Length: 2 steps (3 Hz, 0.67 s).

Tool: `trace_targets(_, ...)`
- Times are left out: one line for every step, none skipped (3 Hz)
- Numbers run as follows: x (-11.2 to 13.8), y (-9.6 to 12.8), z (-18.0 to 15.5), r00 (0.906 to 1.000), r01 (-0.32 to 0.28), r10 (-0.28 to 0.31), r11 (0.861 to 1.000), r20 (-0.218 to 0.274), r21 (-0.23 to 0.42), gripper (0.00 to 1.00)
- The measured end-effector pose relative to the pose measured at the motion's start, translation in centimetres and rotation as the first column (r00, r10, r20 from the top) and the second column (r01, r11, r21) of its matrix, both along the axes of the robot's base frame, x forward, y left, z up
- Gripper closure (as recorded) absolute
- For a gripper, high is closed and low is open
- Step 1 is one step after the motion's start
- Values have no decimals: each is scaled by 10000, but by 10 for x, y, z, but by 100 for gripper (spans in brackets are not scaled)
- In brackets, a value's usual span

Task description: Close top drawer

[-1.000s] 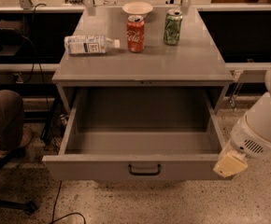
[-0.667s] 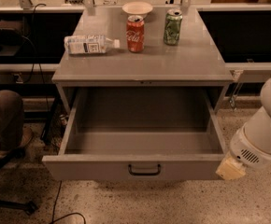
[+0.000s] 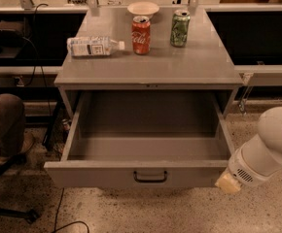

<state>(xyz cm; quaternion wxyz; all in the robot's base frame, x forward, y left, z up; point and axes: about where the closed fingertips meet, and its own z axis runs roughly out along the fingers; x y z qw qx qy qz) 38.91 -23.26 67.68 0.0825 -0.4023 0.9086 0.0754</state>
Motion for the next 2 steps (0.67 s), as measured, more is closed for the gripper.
trace_targets(14, 7, -19, 9980, 151, -161, 9998, 606, 163, 100)
trace_targets(37, 17, -22, 9907, 161, -201, 9994, 1348, 310, 100)
